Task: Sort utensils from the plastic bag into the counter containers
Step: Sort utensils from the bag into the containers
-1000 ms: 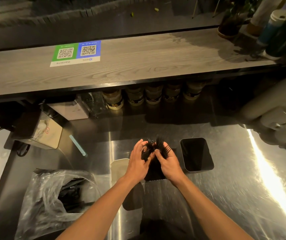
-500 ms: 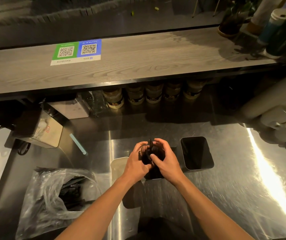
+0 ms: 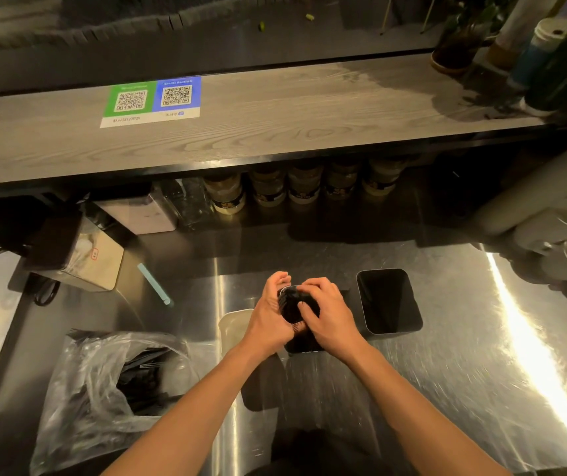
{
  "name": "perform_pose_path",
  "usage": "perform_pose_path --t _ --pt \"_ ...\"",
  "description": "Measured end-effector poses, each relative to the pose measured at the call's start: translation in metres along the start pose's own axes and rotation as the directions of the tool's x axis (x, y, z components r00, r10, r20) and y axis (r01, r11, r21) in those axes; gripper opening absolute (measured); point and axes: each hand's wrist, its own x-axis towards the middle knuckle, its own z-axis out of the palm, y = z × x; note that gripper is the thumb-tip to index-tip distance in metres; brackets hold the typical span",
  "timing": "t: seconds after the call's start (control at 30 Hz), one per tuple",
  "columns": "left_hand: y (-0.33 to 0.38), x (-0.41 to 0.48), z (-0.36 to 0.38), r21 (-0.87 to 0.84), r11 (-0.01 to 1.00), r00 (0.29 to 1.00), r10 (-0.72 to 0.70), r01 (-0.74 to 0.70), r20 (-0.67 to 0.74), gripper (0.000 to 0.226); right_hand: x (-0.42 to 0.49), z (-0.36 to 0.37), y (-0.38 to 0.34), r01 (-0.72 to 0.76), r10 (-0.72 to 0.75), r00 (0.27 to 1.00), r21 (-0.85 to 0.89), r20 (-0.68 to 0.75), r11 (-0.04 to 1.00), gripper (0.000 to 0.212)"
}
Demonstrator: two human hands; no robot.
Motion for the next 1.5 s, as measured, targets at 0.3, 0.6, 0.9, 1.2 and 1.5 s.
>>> perform_pose_path --t 0.3,0.6,0.9,1.2,1.5 --pt "-0.005 -0.004 0.001 0.028 0.999 0.999 -0.037 0.036 0.028 0.099 -0.010 0.005 -0.010 0.140 -0.138 0.990 0.054 -0.044 0.989 0.038" --pt "-0.005 -0.009 -0.002 0.090 0.996 1.000 0.013 -0.014 0.009 0.083 -0.007 0.013 -0.010 0.058 -0.066 0.994 -0.089 -0.093 0.994 0.021" --pt "-0.003 -0.017 -0.012 0.157 0.984 0.987 0.101 -0.080 -0.129 0.046 -0.021 0.016 -0.017 -0.006 0.006 0.984 0.004 -0.180 1.000 0.017" --pt "-0.016 -0.034 -0.034 0.020 1.000 0.999 0.007 -0.006 -0.034 0.060 -0.032 0.022 -0.042 -0.053 0.074 0.984 0.131 -0.165 0.990 0.018" --pt "-0.005 -0.042 -0.043 0.136 0.989 0.997 0.065 -0.060 -0.031 0.025 -0.032 0.033 -0.065 -0.087 0.137 0.963 0.217 -0.230 0.972 0.018"
